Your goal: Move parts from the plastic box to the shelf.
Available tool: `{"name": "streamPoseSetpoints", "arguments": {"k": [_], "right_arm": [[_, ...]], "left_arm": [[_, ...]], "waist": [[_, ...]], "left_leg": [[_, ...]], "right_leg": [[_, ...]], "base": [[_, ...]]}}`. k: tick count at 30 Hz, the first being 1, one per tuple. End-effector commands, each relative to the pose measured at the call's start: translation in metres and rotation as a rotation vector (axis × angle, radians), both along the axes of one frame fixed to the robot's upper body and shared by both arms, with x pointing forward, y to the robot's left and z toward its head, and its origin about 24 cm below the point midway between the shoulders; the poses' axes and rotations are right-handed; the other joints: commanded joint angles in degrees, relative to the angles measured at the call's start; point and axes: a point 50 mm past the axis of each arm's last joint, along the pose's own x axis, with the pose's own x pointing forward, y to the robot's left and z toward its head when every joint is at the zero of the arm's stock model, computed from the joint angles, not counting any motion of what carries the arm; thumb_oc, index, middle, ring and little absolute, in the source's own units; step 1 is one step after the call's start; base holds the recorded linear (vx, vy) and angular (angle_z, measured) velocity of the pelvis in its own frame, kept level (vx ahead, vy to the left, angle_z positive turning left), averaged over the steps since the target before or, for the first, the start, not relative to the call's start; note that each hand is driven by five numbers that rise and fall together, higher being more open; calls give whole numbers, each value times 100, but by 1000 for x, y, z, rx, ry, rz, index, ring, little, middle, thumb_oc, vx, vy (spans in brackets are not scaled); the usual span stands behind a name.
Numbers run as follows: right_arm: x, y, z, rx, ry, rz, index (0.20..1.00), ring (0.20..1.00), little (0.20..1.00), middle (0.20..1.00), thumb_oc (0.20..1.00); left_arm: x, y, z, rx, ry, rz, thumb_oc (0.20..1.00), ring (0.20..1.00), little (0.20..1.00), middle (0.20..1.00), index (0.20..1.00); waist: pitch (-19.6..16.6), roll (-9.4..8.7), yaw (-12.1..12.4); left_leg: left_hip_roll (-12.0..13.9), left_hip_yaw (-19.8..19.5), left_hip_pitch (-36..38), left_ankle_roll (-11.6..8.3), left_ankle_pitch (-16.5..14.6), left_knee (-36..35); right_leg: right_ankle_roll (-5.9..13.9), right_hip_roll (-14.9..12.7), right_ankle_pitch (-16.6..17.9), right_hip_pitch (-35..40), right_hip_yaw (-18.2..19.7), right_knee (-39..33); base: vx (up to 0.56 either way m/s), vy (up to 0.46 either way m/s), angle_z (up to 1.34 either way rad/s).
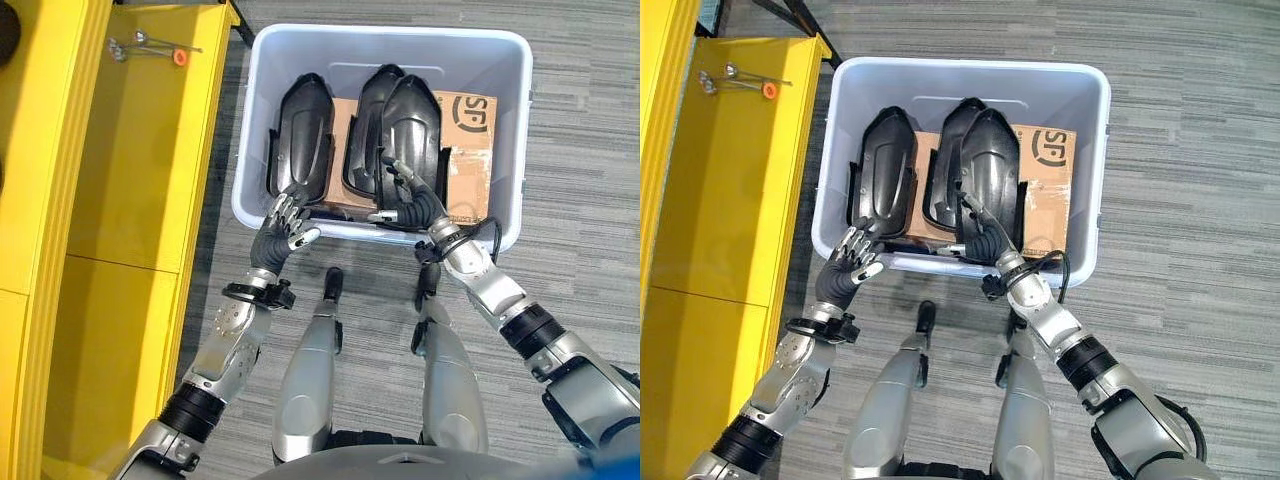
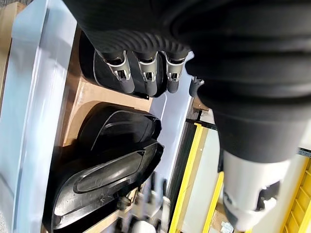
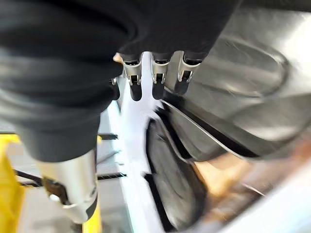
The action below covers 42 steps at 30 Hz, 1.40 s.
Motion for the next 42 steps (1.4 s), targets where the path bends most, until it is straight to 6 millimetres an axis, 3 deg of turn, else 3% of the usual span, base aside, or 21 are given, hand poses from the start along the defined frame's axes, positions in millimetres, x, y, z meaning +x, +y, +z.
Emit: {"name": "streamPoseSetpoints", "arguments": {"k": [1,6,11,19,25,35,42], "right_arm": [[-16,-4,45,67,-277,-2,1000,1000,1000,1000,1000],[-36,-7,65,163,-405,-7,1000,1000,1000,1000,1000],[-42,-7,66,194,-434,-32,1000,1000,1000,1000,1000],[-21,-14,49,147,-394,-222,1000,1000,1000,1000,1000],[0,-24,25,195,-264,-365,1000,1000,1000,1000,1000],[17,-37,17,211,-218,-524,1000,1000,1000,1000,1000],[37,-41,1,210,-93,-616,1000,1000,1000,1000,1000]], "left_arm": [[-15,1,18,-15,-109,3,1000,1000,1000,1000,1000],[-16,1,18,-7,-106,13,1000,1000,1000,1000,1000],[-18,0,18,-2,-107,16,1000,1000,1000,1000,1000],[-18,-2,21,-15,-121,29,1000,1000,1000,1000,1000],[-17,-2,19,-21,-111,42,1000,1000,1000,1000,1000],[-16,-4,19,-16,-110,46,1000,1000,1000,1000,1000],[-14,-7,20,-15,-108,23,1000,1000,1000,1000,1000]], "waist": [[-146,-44,-27],[-173,-112,-132],[-193,-138,-183],[-184,-101,-186],[-157,-36,-131],[-114,31,-86],[-81,126,2]], "left_leg": [[150,454,91,78,-269,-38],[183,482,102,74,-293,-25],[185,499,76,72,-268,-38],[194,501,30,73,-269,-5],[193,491,3,74,-308,38],[163,502,-109,85,-351,151],[122,529,-203,93,-426,300]], "right_leg": [[527,-553,-546,-158,189,715],[536,-536,-547,-167,235,713],[540,-527,-517,-197,262,687],[548,-524,-514,-234,269,700],[540,-522,-557,-236,265,732],[543,-525,-567,-326,308,791],[538,-546,-596,-393,336,878]], "base": [[0,0,0],[0,8,-5],[4,4,-10],[2,-2,-2],[0,0,0],[0,0,0],[0,0,0]]}}
